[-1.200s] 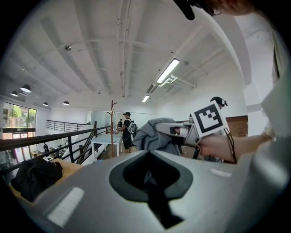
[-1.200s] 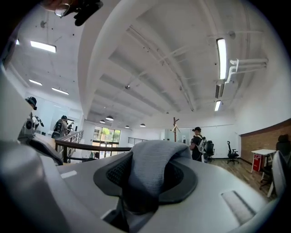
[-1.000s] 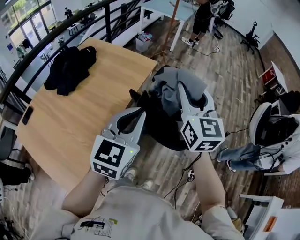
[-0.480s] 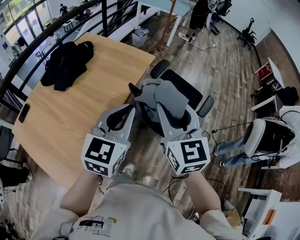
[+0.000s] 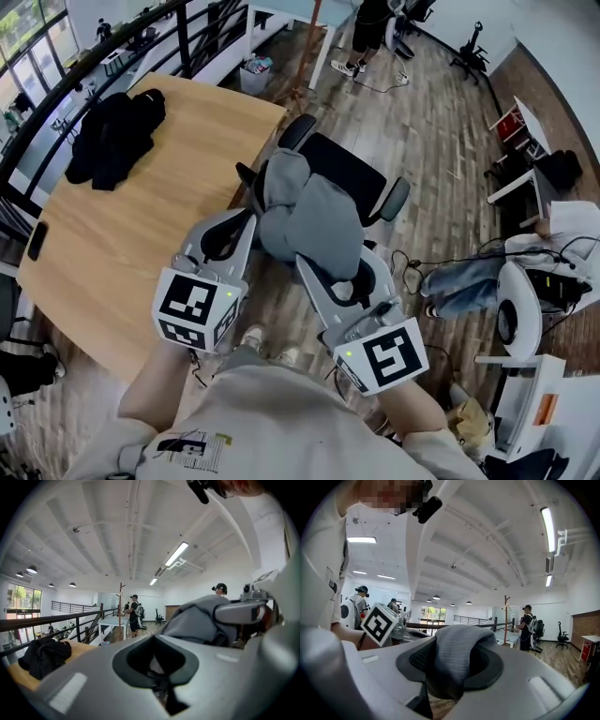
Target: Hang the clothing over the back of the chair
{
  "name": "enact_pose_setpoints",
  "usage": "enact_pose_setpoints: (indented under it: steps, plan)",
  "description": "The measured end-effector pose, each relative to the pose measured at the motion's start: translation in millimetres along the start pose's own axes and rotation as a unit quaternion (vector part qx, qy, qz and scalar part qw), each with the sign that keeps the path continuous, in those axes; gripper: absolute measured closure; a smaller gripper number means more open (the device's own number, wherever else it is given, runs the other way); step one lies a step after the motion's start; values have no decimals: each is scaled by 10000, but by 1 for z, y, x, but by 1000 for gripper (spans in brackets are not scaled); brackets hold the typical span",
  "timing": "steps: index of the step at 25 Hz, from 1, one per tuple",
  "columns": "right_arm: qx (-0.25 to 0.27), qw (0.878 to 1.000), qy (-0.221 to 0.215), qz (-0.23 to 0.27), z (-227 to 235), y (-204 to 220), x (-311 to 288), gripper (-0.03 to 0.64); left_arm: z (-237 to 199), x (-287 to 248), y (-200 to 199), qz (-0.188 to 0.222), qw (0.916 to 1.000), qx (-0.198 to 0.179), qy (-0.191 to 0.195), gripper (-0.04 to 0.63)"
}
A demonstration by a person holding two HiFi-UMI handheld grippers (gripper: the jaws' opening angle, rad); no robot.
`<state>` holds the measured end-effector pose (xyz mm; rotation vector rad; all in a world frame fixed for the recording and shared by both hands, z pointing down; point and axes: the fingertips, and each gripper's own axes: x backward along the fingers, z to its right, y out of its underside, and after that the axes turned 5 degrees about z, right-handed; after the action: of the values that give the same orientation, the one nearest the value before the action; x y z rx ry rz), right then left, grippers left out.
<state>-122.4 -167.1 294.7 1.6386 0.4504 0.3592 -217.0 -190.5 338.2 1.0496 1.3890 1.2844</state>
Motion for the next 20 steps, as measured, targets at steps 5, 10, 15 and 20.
enact_pose_setpoints:
  steps: [5, 10, 15, 20]
  plan:
    - [-324, 9990, -297, -32, -10, -1, 37, 456, 22, 0, 2, -43, 9999, -31, 136, 592]
    - [-713, 9955, -565, -272, -22, 20, 61, 460, 45, 1, 5, -115, 9995, -65, 280, 592]
    - [-1104, 9884, -889, -552, -41, 47, 74, 462, 58, 4, 10, -174, 9993, -82, 309, 592]
    - [-1262, 9811, -1188, -861, -52, 71, 84, 463, 70, 12, 20, -292, 9992, -53, 283, 592]
